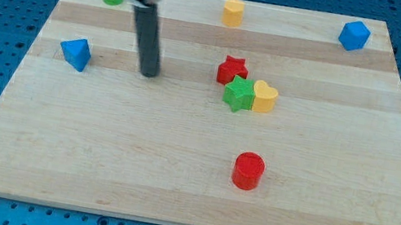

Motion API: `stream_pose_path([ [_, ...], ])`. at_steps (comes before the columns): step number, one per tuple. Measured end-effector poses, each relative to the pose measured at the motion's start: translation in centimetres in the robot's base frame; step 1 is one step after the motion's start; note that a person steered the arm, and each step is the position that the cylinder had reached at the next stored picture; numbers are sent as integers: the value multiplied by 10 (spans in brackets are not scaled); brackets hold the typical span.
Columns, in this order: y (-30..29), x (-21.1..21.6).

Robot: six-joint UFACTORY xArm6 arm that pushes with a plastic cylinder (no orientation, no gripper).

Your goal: Move the green star along with yellow heart towards center right

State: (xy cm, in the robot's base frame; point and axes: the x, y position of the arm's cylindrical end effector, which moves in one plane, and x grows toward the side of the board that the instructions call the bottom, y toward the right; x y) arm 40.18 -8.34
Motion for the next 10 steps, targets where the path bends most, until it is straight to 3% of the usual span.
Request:
stream_pose_path([
  [4, 155, 35],
  [6, 198, 69],
  [8, 261, 67],
  [10, 249, 68],
])
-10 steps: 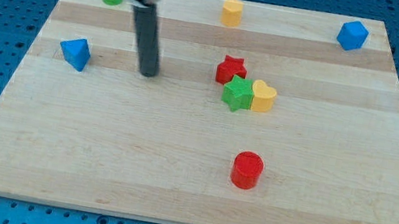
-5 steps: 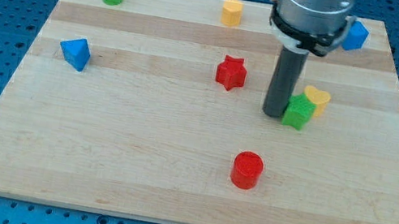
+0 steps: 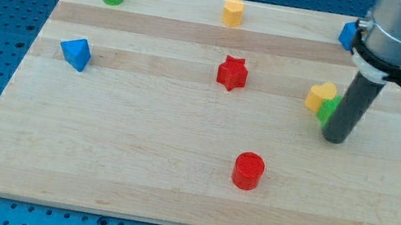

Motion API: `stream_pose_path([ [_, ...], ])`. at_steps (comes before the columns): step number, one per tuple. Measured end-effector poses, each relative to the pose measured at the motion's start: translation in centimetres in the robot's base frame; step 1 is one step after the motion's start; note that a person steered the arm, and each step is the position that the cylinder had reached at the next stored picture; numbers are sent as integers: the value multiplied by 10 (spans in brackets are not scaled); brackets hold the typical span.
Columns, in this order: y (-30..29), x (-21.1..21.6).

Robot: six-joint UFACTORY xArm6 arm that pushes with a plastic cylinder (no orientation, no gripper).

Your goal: Move the green star along with yellow heart towards center right

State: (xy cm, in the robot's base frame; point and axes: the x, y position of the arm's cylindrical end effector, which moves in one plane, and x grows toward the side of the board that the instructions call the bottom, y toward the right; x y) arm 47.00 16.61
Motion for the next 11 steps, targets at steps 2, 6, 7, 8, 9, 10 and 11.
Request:
stream_pose_path([
  [2, -31, 1],
  [6, 35, -32],
  [7, 37, -32],
  [8, 30, -28],
  [9, -10, -19],
  [10, -40, -14],
  [11, -50, -23],
])
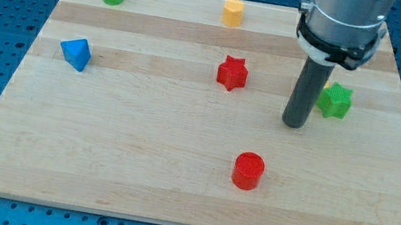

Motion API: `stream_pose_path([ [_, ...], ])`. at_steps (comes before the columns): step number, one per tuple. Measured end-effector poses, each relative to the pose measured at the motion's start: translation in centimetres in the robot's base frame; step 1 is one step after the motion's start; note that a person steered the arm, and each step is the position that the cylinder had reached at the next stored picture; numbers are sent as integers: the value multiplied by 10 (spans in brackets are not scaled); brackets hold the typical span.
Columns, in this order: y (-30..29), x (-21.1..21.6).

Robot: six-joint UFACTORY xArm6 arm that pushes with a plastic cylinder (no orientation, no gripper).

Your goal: Move the green star along with yellow heart towards center right

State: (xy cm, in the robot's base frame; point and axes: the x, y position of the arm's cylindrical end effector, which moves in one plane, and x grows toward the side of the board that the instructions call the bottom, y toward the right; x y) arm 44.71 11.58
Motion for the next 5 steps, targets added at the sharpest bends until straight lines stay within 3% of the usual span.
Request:
stream_pose_path([
  [2, 0, -39],
  [5, 23, -45],
])
